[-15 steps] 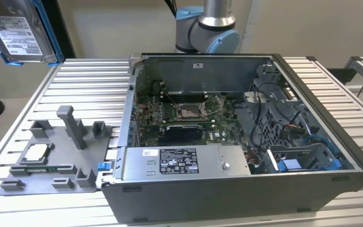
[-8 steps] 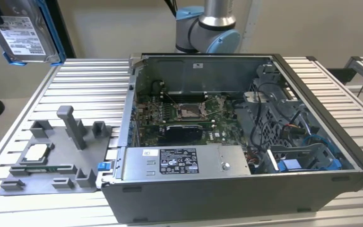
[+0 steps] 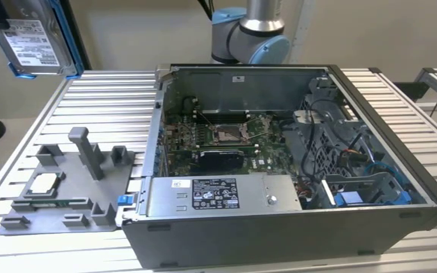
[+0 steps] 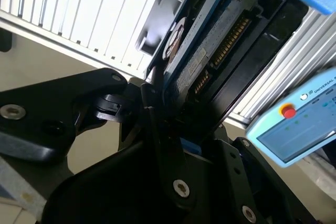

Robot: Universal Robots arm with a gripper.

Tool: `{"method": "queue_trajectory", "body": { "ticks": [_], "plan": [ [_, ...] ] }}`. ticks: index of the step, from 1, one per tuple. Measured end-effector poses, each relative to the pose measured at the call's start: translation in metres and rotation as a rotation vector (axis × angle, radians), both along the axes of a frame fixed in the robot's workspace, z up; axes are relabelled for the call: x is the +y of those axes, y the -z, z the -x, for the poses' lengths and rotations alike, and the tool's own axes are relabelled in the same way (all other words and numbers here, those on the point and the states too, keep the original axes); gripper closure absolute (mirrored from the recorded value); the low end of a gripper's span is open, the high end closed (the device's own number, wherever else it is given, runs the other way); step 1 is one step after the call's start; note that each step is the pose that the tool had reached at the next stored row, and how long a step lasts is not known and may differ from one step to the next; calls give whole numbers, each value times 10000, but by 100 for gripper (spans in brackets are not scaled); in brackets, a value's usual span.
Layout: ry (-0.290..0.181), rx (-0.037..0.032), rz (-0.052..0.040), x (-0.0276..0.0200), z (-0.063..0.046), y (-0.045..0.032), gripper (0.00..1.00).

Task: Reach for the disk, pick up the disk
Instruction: 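Pick up the disk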

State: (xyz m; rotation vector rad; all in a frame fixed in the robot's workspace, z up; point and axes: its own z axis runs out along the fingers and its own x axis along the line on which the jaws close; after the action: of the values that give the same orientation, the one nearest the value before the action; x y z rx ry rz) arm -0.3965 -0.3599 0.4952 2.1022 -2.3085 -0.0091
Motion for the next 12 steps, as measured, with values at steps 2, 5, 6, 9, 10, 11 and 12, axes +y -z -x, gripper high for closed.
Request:
{"method": "queue_trajectory", "body": {
  "ticks": [2, 5, 6, 9, 10, 11, 12],
  "plan": [
    [0, -1, 3, 0, -17, 0, 100],
    [0, 0, 8, 0, -41, -1, 100],
    [0, 0, 11, 0, -50, -2, 100],
    [-1, 0, 16, 0, -77, -3, 100],
    [0, 0, 17, 0, -86, -3, 100],
    [0, 0, 18, 0, -95, -3, 100],
    [0, 1, 20, 0, -104, -4, 100]
  ]
}}
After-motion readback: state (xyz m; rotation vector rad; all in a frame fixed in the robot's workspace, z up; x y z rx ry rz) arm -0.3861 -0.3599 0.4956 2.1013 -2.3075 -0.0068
